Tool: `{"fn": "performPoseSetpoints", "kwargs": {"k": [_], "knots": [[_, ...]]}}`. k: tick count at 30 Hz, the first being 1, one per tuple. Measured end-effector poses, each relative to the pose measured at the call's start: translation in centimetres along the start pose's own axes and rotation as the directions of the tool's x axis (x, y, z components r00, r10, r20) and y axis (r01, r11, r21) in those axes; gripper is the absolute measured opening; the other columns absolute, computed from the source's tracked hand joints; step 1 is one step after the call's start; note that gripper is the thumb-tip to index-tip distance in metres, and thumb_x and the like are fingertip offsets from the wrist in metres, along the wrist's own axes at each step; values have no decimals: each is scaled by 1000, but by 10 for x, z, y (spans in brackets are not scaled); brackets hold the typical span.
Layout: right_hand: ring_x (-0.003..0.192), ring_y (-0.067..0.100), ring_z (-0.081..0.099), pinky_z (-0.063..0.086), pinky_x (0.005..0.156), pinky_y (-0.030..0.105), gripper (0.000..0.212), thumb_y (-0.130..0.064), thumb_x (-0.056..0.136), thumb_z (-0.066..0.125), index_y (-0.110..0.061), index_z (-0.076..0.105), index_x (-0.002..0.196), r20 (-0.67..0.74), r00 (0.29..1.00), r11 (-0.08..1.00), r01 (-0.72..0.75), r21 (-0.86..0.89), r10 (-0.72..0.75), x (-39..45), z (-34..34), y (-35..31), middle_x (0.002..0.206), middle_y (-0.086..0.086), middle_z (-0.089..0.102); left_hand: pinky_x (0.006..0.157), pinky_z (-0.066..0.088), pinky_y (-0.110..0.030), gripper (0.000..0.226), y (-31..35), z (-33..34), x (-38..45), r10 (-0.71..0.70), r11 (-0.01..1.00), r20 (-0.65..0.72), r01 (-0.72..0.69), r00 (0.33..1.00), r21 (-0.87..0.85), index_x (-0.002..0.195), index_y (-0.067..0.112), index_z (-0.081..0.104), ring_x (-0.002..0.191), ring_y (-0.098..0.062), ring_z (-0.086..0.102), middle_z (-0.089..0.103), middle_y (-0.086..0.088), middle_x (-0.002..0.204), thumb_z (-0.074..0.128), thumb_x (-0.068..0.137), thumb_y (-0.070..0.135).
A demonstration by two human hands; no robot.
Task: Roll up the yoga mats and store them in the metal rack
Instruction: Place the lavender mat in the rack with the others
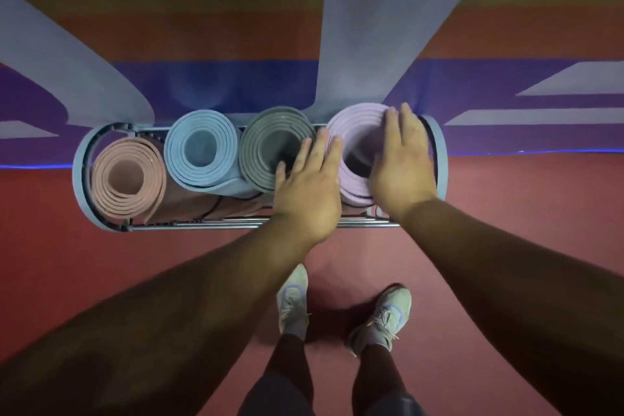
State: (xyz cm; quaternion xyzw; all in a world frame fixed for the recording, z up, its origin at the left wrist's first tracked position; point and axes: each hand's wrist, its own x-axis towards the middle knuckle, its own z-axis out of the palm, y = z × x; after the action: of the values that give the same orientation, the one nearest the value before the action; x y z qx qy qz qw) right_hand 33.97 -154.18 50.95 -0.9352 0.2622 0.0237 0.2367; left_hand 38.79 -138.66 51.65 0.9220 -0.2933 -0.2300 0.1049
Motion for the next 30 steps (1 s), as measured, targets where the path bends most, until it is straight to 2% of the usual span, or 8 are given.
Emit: {"fn": "performPoseSetpoints", "kwargs": {"k": [4,7,15,19,22,25,28,30], "knots": [[130,36,49,40,107,36,78,-21,89,63,-32,23,155,9,954,932,-294,211,299,-2,-11,-6,152,16,40,104,43,-51,60,10,-14,9,-99,993,-209,81,973,-91,150,25,40,134,-31,41,46,-6,148,52,96,49],[109,38,61,45,87,37,68,-19,92,59,-24,26,152,92,900,869,-435,238,426,-9,-15,-5,122,14,64,83,50,-41,67,19,-21,28,-262,965,-40,261,964,-37,138,20,43,114,-34,60,63,-8,125,59,86,59],[109,30,60,47,89,36,45,-6,90,57,-10,42,132,165,880,794,-474,382,446,-7,-31,24,111,2,56,67,38,-33,42,42,-32,47,-146,988,-1,146,989,52,124,17,54,100,-31,65,69,-6,112,59,91,42],[114,37,58,41,83,37,61,-25,95,66,-1,27,136,354,806,838,-536,99,474,-4,-24,18,119,13,54,66,38,-34,79,43,-17,53,-116,972,89,94,989,215,160,18,17,103,-30,66,69,-6,113,54,98,49],[143,40,35,36,110,37,97,-34,94,67,13,4,151,383,846,929,-334,-160,370,-24,-22,9,155,34,22,63,37,-34,86,39,-11,61,-41,949,107,6,993,314,162,20,4,102,-29,66,67,-7,119,53,99,53],[143,52,29,33,116,54,80,-23,86,66,15,30,147,179,983,946,30,-324,31,-50,-15,1,153,40,26,70,38,-36,93,40,-12,65,-15,949,120,-23,993,314,162,21,1,115,-33,61,57,-13,136,53,96,61],[154,40,-3,5,124,54,73,-31,99,47,-2,14,158,432,893,901,80,-427,125,-65,-6,-5,167,21,5,83,45,-41,89,43,-11,55,28,970,162,-66,986,233,162,20,2,123,-36,55,52,-17,140,48,98,60],[155,35,-7,-1,124,52,71,-34,101,41,-4,10,159,466,869,907,51,-417,165,-68,-3,0,168,17,2,92,47,-44,78,39,-13,35,111,980,168,-136,980,145,161,25,8,124,-36,53,52,-16,139,49,100,51]]}}
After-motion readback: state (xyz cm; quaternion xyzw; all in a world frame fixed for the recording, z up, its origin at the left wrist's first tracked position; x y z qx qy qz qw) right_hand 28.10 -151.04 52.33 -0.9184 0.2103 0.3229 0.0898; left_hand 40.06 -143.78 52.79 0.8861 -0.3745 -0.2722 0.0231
